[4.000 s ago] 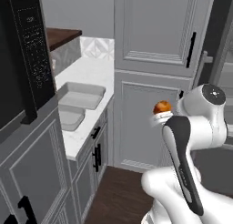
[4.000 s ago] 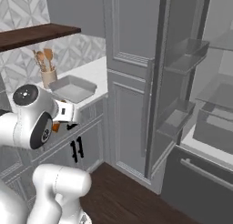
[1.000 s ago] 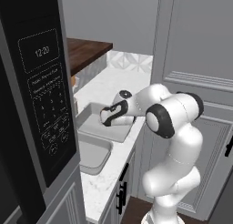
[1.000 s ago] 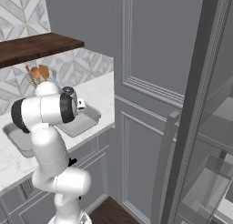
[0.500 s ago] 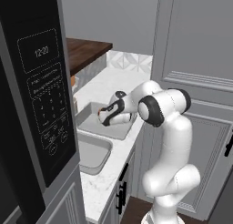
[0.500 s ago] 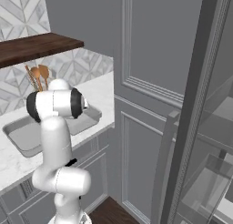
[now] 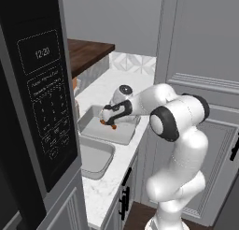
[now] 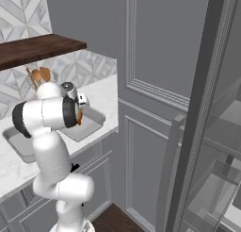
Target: Place one lemon wedge and one chicken drumstick in each tupperware on the nearby counter, to pack two identical lunches.
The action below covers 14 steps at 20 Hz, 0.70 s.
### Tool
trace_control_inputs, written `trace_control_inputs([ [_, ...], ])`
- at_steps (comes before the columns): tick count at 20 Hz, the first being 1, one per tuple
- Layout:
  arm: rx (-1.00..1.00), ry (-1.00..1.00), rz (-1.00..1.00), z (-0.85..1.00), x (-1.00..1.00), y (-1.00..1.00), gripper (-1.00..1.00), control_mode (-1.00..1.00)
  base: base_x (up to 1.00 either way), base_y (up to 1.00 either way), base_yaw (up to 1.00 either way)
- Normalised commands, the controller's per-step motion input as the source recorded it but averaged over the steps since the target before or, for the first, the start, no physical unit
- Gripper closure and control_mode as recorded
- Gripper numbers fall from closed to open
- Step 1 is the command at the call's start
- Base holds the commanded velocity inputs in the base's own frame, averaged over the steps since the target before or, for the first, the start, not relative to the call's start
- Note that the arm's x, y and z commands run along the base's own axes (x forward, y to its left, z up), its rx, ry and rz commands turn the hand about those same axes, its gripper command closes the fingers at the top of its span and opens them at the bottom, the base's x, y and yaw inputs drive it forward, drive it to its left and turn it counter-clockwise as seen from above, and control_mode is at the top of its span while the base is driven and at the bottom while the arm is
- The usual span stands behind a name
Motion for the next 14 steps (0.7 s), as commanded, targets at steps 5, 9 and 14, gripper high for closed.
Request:
trace_control_inputs([
  [5, 0.02, -0.16, -0.06, 0.53, -1.0, -0.45, -1.0, -1.0, 0.0, 0.0, 0.0],
  [9, 0.07, -0.07, -0.09, 0.58, -1.0, -0.51, -1.0, -1.0, 0.0, 0.0, 0.0],
  [14, 0.05, -0.03, -0.07, 0.86, -1.0, -0.32, -1.0, -1.0, 0.0, 0.0, 0.0],
])
